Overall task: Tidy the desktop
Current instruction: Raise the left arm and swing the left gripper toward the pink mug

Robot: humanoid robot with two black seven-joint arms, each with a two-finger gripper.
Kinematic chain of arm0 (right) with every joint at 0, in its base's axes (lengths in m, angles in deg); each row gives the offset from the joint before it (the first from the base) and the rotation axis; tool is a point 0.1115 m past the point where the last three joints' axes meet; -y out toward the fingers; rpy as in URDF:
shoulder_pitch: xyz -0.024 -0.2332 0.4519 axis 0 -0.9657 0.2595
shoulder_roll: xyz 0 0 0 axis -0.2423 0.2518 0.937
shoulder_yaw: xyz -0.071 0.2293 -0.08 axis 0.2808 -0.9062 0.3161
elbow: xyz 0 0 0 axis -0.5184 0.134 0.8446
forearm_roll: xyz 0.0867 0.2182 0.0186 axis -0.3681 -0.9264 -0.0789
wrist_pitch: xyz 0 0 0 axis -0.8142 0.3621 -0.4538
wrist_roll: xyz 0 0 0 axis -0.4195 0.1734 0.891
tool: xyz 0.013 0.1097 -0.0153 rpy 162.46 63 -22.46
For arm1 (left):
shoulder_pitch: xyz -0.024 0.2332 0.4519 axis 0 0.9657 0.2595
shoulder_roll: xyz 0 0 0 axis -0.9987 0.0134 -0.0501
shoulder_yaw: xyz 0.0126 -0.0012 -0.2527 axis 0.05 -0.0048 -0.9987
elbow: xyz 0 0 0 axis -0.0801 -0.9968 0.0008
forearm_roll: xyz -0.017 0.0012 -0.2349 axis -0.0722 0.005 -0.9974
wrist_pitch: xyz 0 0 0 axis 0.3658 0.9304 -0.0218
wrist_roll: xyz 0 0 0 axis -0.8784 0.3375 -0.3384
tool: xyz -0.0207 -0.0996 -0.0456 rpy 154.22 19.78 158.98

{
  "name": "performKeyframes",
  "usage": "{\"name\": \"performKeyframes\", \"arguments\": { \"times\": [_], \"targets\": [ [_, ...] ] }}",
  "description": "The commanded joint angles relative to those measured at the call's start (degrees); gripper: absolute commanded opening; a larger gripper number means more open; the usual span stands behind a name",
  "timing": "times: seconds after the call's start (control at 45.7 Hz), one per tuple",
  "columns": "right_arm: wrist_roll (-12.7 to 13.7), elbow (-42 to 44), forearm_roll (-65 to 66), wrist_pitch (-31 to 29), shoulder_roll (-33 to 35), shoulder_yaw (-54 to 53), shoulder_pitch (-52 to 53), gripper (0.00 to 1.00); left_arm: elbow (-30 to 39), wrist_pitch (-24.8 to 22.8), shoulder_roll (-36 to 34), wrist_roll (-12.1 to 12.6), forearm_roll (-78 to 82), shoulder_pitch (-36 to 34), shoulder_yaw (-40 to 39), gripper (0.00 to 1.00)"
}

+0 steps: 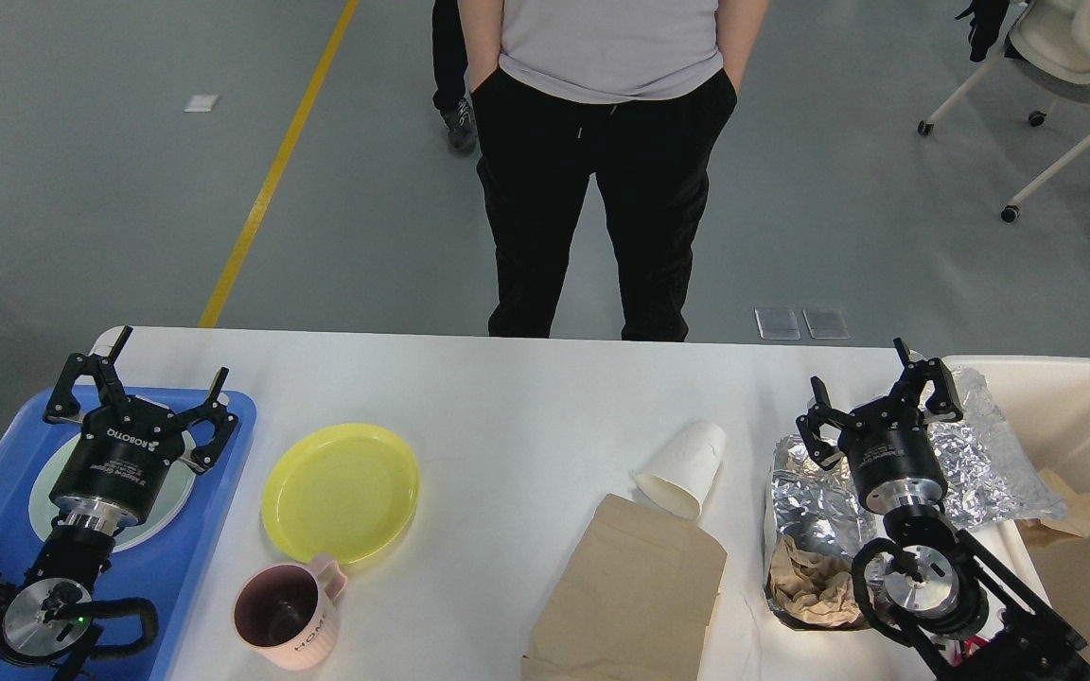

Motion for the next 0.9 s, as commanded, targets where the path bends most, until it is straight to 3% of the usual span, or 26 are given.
{"name": "performKeyframes", "arguments": {
  "times": [0.0,0.262,0.437,0.525,0.656,0.765,0.875],
  "targets": [
    [0.00,0.01,0.00,-0.01,0.00,0.00,0.00,1.00,-0.01,0.08,0.07,-0.51,-0.03,0.05,-0.52,0.98],
    [0.00,0.01,0.00,0.07,0.00,0.00,0.00,1.00,-0.01,0.43,-0.80,-0.52,-0.03,-0.03,1.14,0.98],
    [0.00,0.01,0.00,-0.01,0.00,0.00,0.00,1.00,-0.44,0.61,-14.68,-0.52,-0.03,-6.26,10.96,0.98],
    [0.00,0.01,0.00,0.07,0.00,0.00,0.00,1.00,-1.06,0.34,-21.53,-0.25,-0.03,-13.37,22.73,0.98],
    [0.00,0.01,0.00,-0.01,0.00,0.00,0.00,1.00,-0.97,-1.06,-32.43,-0.08,0.23,-28.31,47.24,0.98],
    [0.00,-0.08,0.00,-0.01,0.00,0.00,0.00,1.00,-0.80,-8.08,-37.19,0.18,0.14,-45.70,67.63,0.98],
    [0.00,-0.08,0.00,-0.01,0.00,0.00,0.00,1.00,-0.80,-14.68,-37.20,0.45,1.02,-65.65,90.31,0.98]
  ]
}}
